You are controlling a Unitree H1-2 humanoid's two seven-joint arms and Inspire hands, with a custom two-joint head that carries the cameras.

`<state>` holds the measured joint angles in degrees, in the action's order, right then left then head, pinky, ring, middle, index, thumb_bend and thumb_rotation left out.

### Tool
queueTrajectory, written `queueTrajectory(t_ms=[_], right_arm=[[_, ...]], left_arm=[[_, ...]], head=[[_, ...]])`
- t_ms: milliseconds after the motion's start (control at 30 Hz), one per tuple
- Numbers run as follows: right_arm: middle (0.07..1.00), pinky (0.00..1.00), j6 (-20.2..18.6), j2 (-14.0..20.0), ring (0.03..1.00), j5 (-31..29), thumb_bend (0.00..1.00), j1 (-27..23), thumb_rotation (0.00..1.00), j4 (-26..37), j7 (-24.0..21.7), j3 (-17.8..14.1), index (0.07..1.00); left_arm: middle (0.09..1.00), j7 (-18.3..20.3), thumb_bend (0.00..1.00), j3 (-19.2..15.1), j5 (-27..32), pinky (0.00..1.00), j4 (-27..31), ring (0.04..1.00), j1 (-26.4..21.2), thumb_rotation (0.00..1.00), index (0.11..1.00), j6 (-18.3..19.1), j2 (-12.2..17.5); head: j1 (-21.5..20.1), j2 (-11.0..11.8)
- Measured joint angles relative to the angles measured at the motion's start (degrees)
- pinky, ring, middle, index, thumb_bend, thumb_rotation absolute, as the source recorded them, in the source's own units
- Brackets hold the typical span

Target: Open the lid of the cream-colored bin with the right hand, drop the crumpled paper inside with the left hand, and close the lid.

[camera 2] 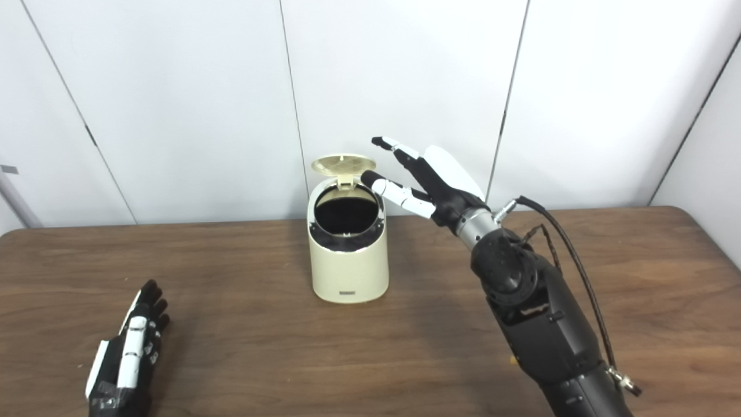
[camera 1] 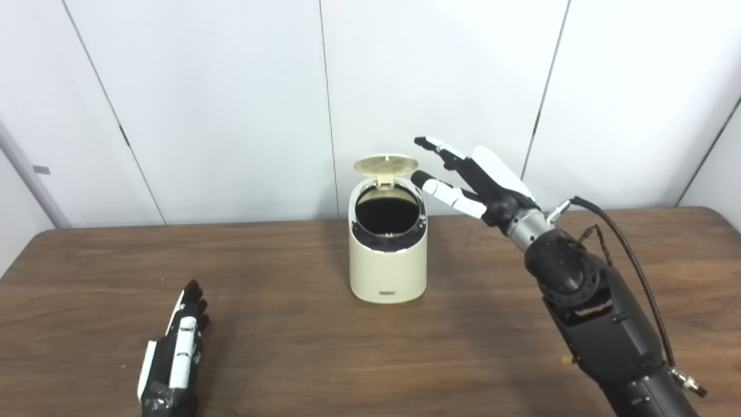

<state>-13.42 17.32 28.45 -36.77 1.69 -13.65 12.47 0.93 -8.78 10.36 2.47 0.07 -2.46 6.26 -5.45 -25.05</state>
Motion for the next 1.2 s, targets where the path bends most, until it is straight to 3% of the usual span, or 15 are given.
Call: queueTrajectory(t_ms=[600,1200], right_arm=[[0.94,0.91,-0.52,1.4,1.0,3.51,0.62,-0.83,1.0,1.0,-5.32,2.43,0.901],[0.951,0.94,0.06,3.24,1.0,5.64,0.62,-0.53,1.0,2.91,-7.97,4.31,0.922]], left_arm=[[1.0,0.02,0.35,0.12,0.01,1.0,-0.23,1.0,-0.05,0.79,1.0,-0.36,-0.01],[1.0,0.1,0.36,0.35,-0.04,1.0,-0.42,1.0,-0.27,0.79,1.0,-0.51,-0.02]], head=[[0.18,-0.62],[0.53,-1.41]])
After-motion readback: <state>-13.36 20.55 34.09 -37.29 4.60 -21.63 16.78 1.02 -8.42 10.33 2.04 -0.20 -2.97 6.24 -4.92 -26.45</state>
